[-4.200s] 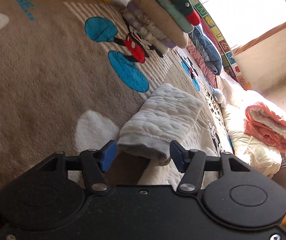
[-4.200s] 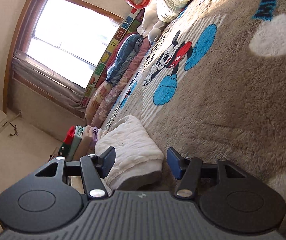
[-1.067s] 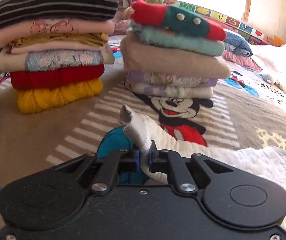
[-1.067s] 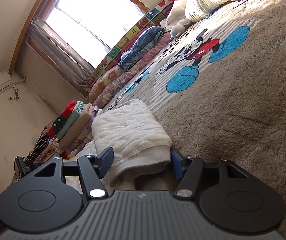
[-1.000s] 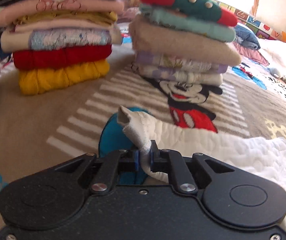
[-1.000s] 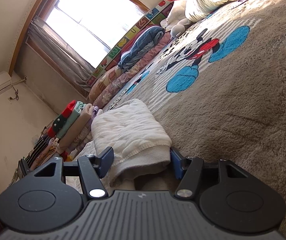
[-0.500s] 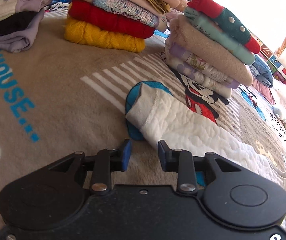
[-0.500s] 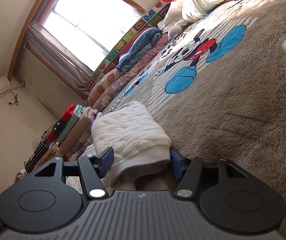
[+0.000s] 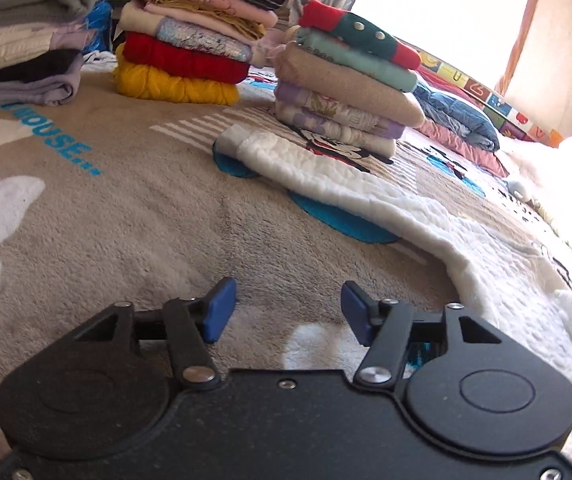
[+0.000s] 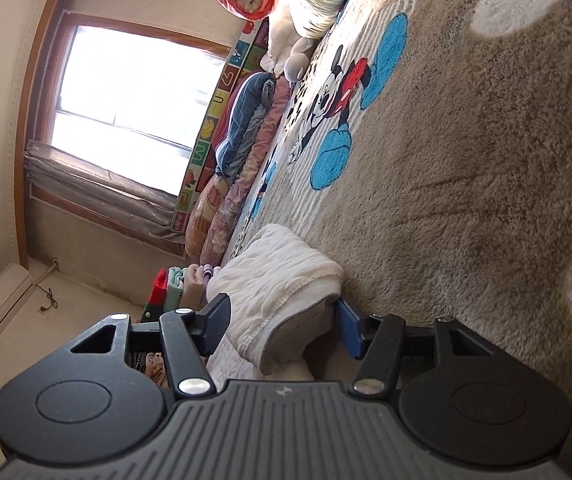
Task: Fold clothes
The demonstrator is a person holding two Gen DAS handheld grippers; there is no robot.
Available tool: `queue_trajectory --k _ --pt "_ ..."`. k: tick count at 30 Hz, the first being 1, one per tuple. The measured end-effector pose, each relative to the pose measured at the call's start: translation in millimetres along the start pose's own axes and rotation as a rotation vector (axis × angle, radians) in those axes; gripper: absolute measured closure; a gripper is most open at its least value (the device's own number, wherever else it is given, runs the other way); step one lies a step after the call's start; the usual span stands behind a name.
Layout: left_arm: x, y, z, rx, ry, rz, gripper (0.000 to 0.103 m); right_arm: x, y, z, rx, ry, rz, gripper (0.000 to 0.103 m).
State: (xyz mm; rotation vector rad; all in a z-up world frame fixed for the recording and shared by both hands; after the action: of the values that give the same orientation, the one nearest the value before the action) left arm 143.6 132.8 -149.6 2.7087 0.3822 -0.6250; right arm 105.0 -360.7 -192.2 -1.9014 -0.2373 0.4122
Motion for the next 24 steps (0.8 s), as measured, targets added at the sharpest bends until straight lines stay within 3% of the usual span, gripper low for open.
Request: queue_trajectory --k 2,4,7,17,24 --pt "-1.2 5.4 2.3 0.036 0.001 -0.009 0.039 4.7 -1.0 0.7 -0.007 0.006 0.024 0.055" --pt "-2.5 4.0 0.2 0.020 -0.008 -0.008 0.039 9.1 -1.8 1.0 -0.015 0.014 0.042 0.074" --pt "-3.3 -0.1 -5.0 -0.038 -0.024 0.001 0.038 13.2 -8.8 -6.6 -0.075 0.025 0.076 0.090" --pt "3.2 6.3 -19.1 -0.060 -0.027 0.019 0.038 35.6 -62.9 -77.1 -0.365 0.049 0.145 0.097" --pt "-9.7 31.4 -35.9 -0.011 0.054 0.088 0.038 58.2 -104.2 -117.7 -0.602 0.015 0.182 0.097"
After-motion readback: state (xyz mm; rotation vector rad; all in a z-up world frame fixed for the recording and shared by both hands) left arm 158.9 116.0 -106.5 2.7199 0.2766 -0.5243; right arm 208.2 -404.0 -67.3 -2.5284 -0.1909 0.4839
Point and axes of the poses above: each gripper's, at about its wrist camera, not at the fingertips, and x roughly the way its jaws point, y to its right, z to its underside, the point moved 4 cm from there along x, roughly the way its jaws point, and after that the axes turned 4 degrees about y, right-handed, at the moved point
